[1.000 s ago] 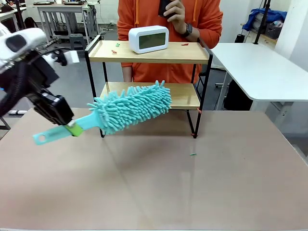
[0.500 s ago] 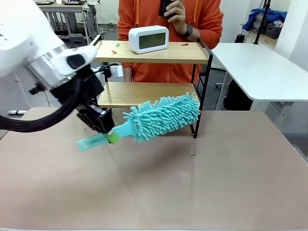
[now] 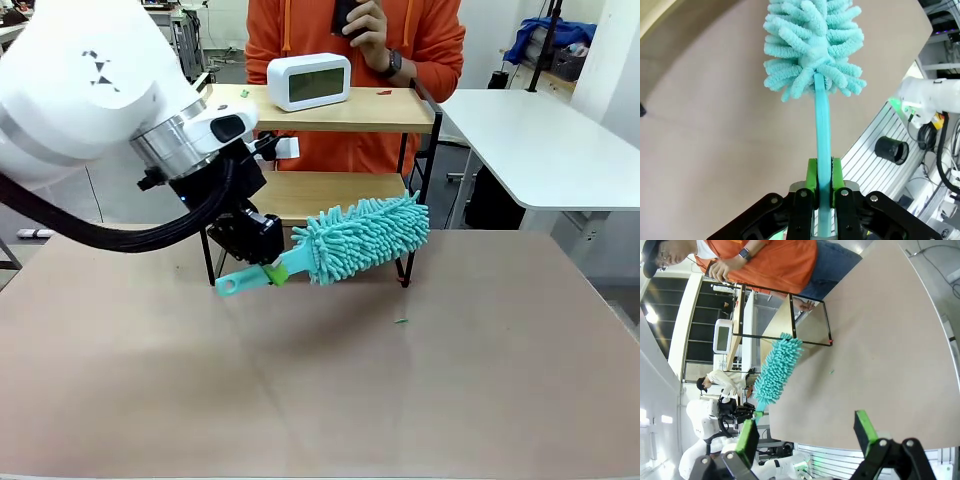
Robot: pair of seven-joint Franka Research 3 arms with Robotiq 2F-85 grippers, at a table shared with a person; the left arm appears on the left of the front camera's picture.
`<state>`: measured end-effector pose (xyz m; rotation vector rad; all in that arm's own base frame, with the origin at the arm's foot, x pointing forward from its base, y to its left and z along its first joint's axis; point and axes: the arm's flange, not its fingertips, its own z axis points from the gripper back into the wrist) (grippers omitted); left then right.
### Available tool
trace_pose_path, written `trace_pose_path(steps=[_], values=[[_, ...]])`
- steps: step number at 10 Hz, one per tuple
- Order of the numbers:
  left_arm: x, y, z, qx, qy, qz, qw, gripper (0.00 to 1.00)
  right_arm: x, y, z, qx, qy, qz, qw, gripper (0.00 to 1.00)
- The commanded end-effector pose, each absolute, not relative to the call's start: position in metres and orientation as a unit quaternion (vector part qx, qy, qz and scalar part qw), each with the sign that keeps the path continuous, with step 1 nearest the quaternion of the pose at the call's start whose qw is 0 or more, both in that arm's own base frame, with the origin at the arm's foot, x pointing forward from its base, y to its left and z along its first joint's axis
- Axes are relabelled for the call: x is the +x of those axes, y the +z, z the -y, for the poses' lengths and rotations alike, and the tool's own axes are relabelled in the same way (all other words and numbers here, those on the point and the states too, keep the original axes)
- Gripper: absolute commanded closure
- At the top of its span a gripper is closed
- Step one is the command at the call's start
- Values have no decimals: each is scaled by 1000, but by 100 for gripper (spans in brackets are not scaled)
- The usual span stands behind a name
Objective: Clean the shelf.
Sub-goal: Clean the specific tier of the Shelf with the Duster once objects are removed.
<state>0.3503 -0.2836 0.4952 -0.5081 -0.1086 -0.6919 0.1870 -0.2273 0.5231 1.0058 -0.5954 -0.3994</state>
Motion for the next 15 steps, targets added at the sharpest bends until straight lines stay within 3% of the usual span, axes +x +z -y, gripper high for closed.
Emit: trace_pose_path(steps=[1,4,8,10,13,14,15], values=[[361,496,294,-234,-329,35,914,88,189,526,227,477,-176,293,810,0],[355,481,295,-197,-370,-54,906,88,189,526,227,477,-176,293,810,0],[340,484,274,-208,-412,-102,881,88,189,526,227,477,-176,293,810,0],[338,495,258,-227,-411,-96,877,88,189,526,227,477,-176,293,810,0],[324,548,206,-331,-400,-56,853,88,189,526,227,477,-176,293,810,0],[317,567,183,-384,-420,-90,818,88,189,526,227,477,-176,293,810,0],[309,579,158,-383,-411,-65,824,88,189,526,227,477,-176,293,810,0]])
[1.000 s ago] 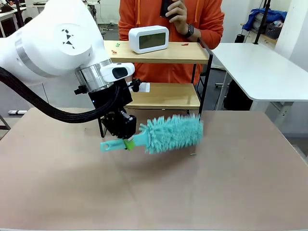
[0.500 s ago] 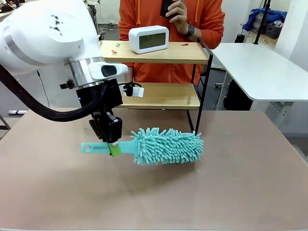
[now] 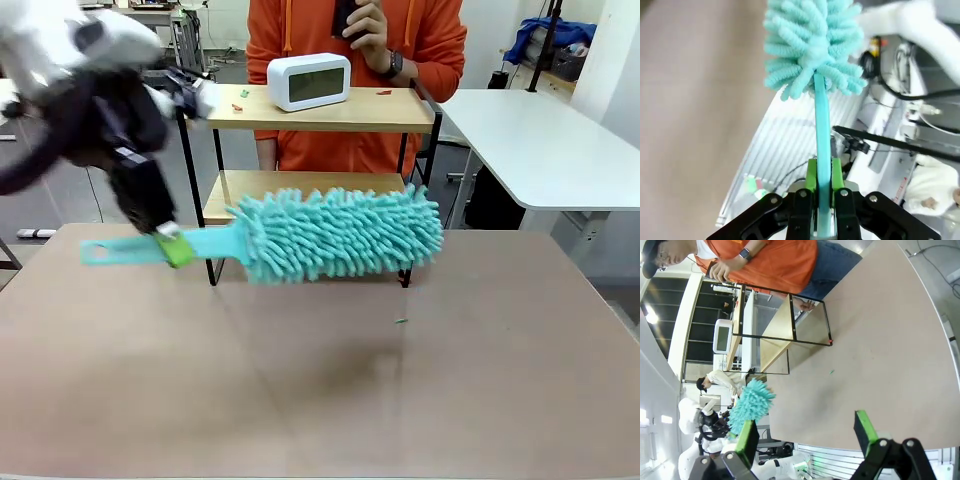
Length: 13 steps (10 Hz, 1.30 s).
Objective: Clean the shelf.
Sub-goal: Clean the specific tier of the Shelf with the Duster once objects are removed.
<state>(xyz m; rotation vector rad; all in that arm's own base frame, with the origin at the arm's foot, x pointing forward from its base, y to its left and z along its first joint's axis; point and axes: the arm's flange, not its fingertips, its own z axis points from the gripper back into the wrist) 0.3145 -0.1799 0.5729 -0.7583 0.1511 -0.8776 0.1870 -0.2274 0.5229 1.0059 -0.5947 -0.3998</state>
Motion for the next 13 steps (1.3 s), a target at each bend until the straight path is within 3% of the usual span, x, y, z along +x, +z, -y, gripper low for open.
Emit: trace_pose_path(steps=[1,3,5,8,9,10,11,13], values=[[296,587,139,-386,-423,-53,818,88,189,526,227,477,-176,293,810,0],[264,613,86,-376,-434,3,819,88,189,526,227,477,-176,293,810,0],[218,639,-1,-370,-364,104,848,88,189,526,227,477,-176,293,810,0],[164,624,-107,-395,-150,221,879,88,189,526,227,477,-176,293,810,0],[158,606,-137,-416,-71,232,876,88,189,526,227,477,-176,293,810,0],[169,586,-155,-415,30,203,886,88,189,526,227,477,-176,293,810,0],[185,570,-156,-401,71,137,903,88,189,526,227,477,-176,293,810,0],[217,562,-147,-412,58,90,905,88,189,526,227,477,-176,293,810,0]])
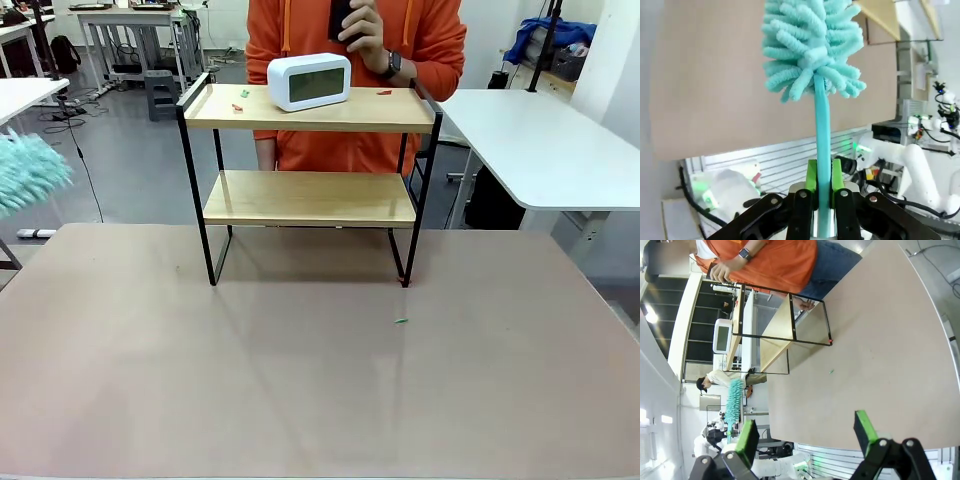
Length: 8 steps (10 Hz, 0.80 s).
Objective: Clean the shelf.
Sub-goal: Clean the specific tier of the Shelf with the Duster once objects are removed, then clean the remaining tier of the Shelf with the Duster once objects are removed.
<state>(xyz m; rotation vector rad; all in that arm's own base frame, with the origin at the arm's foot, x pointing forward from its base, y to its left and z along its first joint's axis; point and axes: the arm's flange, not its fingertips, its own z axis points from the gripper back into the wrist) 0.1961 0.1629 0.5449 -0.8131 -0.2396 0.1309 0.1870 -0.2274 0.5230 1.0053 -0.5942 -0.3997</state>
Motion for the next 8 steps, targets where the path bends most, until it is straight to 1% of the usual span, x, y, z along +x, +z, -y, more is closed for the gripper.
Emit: trace_pose_path(steps=[1,8], values=[[173,556,-174,-391,53,153,906,88,189,526,227,477,-176,293,810,0],[173,556,-174,-391,53,153,906,88,189,526,227,477,-176,293,810,0]])
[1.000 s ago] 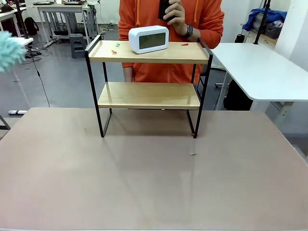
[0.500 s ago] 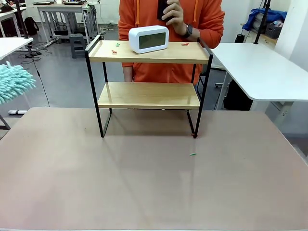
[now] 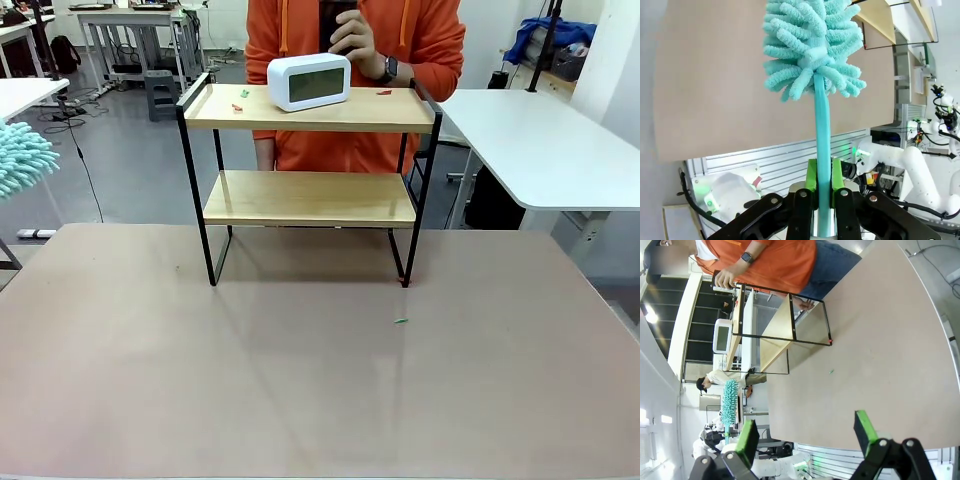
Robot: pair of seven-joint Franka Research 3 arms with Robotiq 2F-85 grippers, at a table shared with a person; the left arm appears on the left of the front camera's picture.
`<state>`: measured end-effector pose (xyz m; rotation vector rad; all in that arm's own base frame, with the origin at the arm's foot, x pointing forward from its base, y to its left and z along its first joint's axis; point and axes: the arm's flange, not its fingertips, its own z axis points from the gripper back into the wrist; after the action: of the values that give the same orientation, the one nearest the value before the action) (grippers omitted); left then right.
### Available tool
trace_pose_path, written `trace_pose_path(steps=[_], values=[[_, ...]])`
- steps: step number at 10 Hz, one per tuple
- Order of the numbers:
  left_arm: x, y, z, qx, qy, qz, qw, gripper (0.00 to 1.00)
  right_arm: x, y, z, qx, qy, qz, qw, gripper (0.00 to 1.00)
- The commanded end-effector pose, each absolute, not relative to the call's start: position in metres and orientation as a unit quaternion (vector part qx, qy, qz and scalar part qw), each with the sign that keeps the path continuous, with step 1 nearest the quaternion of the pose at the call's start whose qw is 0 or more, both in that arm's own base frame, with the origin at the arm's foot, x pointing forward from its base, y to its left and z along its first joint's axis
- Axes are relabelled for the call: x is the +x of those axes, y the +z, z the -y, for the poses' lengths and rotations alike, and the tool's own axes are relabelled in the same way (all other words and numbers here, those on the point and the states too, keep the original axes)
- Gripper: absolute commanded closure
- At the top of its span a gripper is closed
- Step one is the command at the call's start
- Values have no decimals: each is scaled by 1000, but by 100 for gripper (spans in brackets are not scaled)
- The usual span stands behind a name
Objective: Clean the shelf.
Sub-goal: Clean the remaining tier of the Shelf with the Duster once objects are removed.
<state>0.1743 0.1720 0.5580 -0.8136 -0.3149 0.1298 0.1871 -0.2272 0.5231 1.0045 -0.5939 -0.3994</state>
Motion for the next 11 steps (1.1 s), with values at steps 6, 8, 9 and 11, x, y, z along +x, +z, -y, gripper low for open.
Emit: trace_pose_path(steps=[6,8,9,11], values=[[173,556,-174,-391,53,153,906,88,189,526,227,477,-176,293,810,0],[173,556,-174,-391,53,153,906,88,189,526,227,477,-176,293,810,0],[173,556,-174,-391,53,153,906,88,189,526,227,477,-176,293,810,0],[173,556,-174,-391,53,153,906,88,189,526,227,477,-176,293,810,0]])
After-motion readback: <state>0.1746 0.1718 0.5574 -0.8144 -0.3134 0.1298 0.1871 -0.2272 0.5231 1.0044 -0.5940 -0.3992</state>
